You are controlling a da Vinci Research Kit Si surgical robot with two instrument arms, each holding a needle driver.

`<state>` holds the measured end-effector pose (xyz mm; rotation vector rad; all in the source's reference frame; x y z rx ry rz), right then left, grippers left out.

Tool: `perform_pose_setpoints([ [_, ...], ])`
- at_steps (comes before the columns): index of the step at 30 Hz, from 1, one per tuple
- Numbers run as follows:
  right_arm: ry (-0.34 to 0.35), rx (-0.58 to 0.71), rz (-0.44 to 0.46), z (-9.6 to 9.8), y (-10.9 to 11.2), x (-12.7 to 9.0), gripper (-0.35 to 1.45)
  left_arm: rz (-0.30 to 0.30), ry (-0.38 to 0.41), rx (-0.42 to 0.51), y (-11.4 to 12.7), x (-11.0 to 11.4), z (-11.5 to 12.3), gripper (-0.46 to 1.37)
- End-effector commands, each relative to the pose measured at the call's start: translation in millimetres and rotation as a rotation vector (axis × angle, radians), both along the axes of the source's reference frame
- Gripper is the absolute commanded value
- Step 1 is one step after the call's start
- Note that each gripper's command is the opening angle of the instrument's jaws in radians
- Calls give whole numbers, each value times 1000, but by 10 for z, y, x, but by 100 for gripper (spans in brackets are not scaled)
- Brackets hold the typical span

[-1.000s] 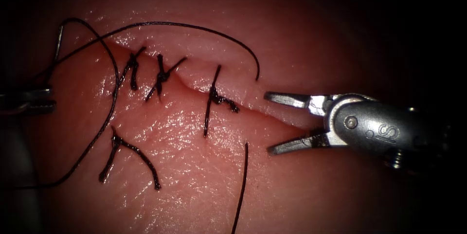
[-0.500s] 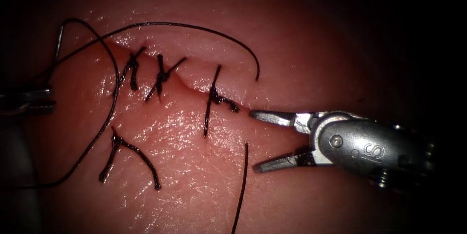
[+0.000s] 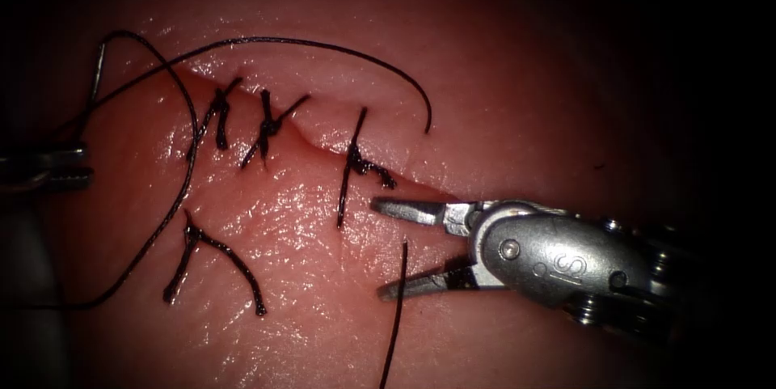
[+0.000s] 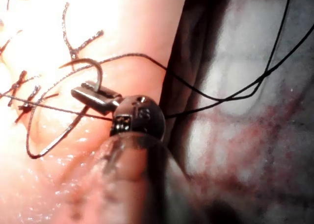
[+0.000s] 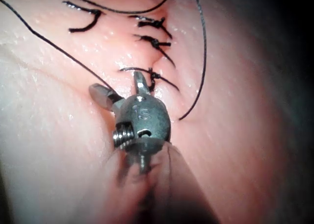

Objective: Wound Closure
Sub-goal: Use the right gripper to pull the suture through the cut until a short tail remains on top

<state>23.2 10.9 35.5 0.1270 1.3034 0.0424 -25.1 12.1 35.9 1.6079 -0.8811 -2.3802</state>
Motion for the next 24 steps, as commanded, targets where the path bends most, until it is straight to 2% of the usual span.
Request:
perform_pose_setpoints([
  [1, 1, 0, 3, 0, 1, -3, -14, 7, 4, 4, 0, 0, 0, -35],
  [2, 1, 0, 3, 1, 1, -4, -30, 7, 4, 4, 0, 0, 0, -35],
  [3, 1, 0, 3, 1, 1, -5, -35, 7, 4, 4, 0, 0, 0, -35],
  [16, -3, -3, 7, -4, -3, -8, -35, 7, 3, 4, 0, 0, 0, -35],
  [24, -7, 7, -65, -32, -31, -7, -35, 9, 2, 4, 0, -1, 0, -35],
])
